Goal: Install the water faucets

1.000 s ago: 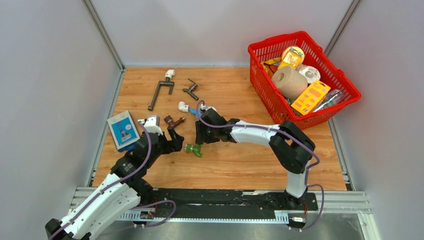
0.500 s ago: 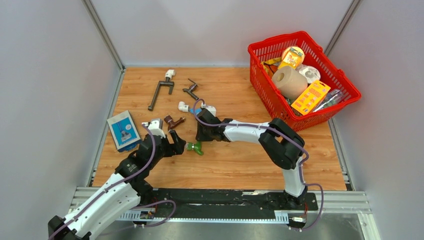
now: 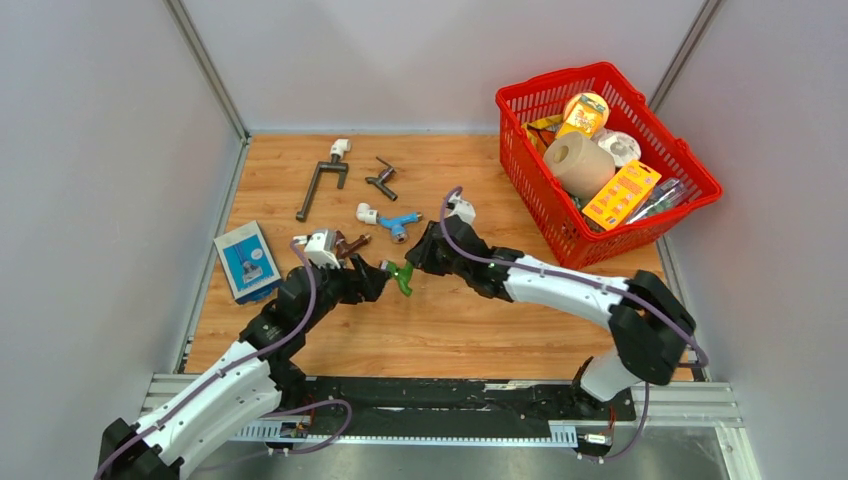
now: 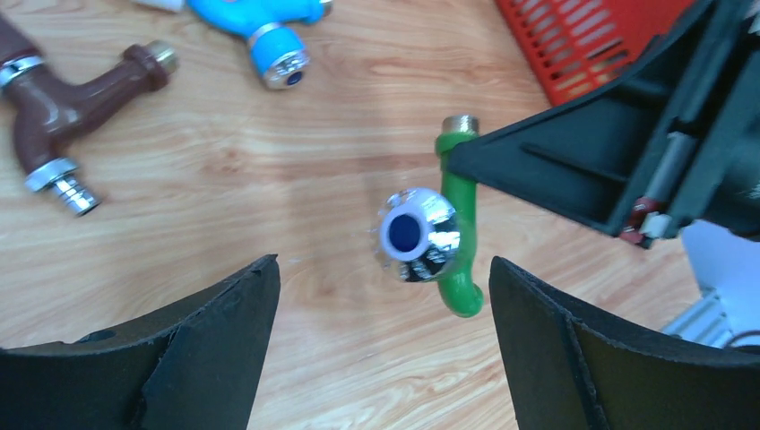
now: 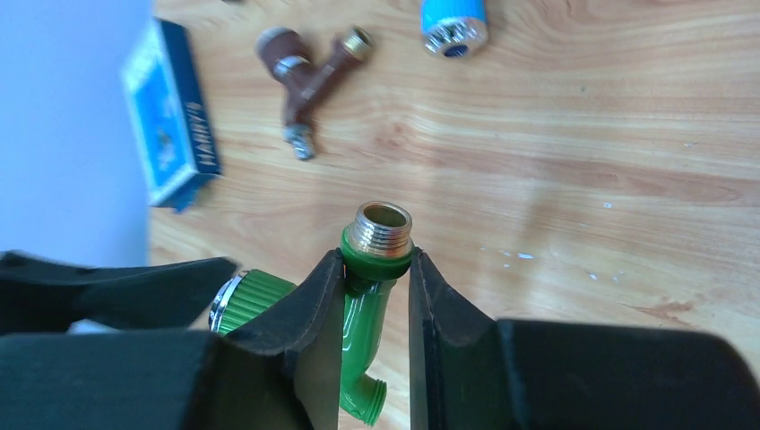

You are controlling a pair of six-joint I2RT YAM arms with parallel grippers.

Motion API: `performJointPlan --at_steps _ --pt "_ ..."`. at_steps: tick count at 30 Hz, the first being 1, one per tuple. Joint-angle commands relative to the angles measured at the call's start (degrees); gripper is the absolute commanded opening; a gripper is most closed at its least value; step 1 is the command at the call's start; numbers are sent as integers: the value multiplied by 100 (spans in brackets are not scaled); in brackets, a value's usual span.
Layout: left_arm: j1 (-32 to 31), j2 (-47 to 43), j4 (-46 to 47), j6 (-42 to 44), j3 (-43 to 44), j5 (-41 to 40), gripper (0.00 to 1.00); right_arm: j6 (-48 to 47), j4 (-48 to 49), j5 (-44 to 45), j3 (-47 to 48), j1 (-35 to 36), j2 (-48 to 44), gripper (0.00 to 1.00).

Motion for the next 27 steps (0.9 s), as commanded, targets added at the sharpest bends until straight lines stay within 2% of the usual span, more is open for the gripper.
performJointPlan --at_steps 1,7,11,15,17,19,20,21,22,23,24,26,27 --pt "2 91 1545 35 -260 773 93 682 885 318 -485 -22 -919 0" --pt "-7 706 3197 -79 -419 1662 93 1017 1105 556 -916 -21 -1676 0" --pt "-24 1234 3997 -263 -323 1883 93 1166 1202 530 -1084 -13 -1941 0" --pt "-77 1682 4149 -299 2 1805 89 1263 1237 573 -1207 -13 -2134 0" --pt "-95 1823 4157 -325 126 1629 84 1307 1237 617 -1251 -13 -2239 0" --pt "-95 1920 4201 -343 205 1523 71 1324 1237 600 -1260 -13 -2266 0" --pt "-95 1972 4201 -343 232 1488 57 1316 1237 582 -1251 -13 -2275 1" --pt "-95 1999 4201 -352 301 1488 47 1281 1237 547 -1234 -4 -2266 3" --pt "-95 2016 4210 -352 337 1531 23 1246 1228 495 -1207 -21 -2266 4" --pt "-95 2017 4158 -343 433 1541 14 1167 1228 433 -1181 -22 -2275 7" --pt "-95 2008 4070 -256 573 1549 0 1019 1237 372 -1128 -30 -2284 14" --pt "-77 1921 3605 -2 775 1515 0 545 1228 205 -1014 -109 -2301 31" --pt "-51 1876 3290 96 846 1514 0 238 1228 13 -1005 -223 -2345 47"
